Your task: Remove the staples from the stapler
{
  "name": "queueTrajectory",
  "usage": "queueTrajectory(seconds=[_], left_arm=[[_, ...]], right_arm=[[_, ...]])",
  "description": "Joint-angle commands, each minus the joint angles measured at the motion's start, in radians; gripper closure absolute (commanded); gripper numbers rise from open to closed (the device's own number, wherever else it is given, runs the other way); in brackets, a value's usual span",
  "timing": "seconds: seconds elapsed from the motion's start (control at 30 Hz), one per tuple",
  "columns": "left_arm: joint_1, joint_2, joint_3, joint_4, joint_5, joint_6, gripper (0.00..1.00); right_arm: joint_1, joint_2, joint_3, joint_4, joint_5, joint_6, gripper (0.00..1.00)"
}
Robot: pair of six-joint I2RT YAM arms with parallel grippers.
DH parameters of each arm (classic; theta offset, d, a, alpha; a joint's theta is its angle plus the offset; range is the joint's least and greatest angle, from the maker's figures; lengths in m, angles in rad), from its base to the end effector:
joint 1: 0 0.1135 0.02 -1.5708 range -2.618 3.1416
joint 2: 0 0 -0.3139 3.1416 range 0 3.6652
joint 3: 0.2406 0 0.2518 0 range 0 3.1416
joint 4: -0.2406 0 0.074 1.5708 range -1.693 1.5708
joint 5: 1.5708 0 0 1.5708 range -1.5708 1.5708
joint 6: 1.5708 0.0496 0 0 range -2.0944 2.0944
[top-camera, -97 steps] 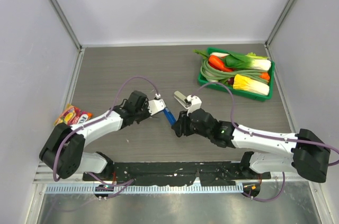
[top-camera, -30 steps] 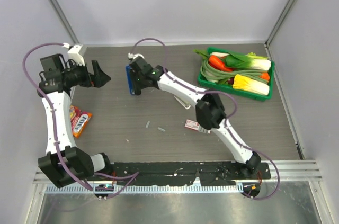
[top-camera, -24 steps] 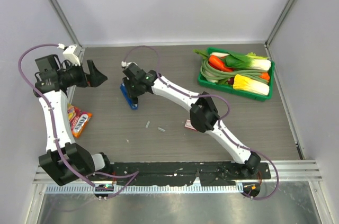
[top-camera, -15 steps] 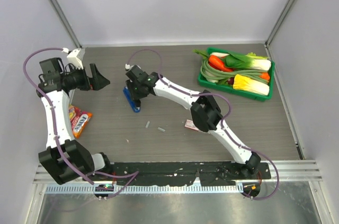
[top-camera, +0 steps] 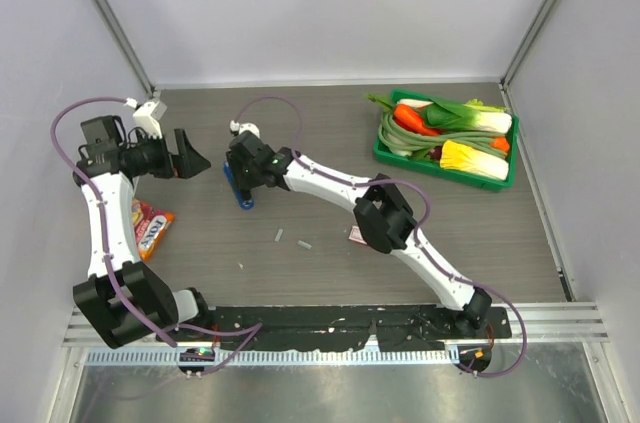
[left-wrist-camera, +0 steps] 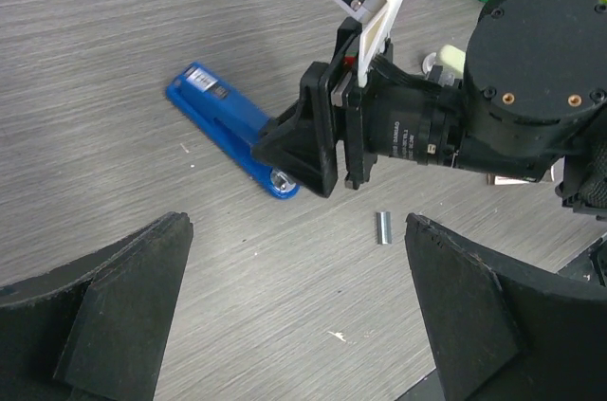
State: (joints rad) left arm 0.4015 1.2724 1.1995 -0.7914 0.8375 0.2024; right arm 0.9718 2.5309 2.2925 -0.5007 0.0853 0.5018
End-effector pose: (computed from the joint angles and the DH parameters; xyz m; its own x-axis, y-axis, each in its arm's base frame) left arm 0.2404 0.0620 0.3740 -0.6492 -0.1294 -0.7495 0.3194 0.8479 -0.4231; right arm 0.3532 0.5098 0.2109 -0.7117 -0.1925 -0.6756 -0.5076 0.8057 0.3052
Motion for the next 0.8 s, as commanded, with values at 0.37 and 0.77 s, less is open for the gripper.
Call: queueTrajectory(seconds=[0.37, 0.77], left_arm=[[-0.019, -0.002, -0.054, 0.038, -0.027, 0.012, 0.0], [-0.447, 0.149, -0.1, 0.222, -0.571, -0.174, 0.0]], right_arm=[[-0.018, -0.231, -0.195, 0.209, 0.016, 0.07, 0.31], [-0.223, -0.846, -0.938, 0.352, 0.033, 0.032, 0.32]])
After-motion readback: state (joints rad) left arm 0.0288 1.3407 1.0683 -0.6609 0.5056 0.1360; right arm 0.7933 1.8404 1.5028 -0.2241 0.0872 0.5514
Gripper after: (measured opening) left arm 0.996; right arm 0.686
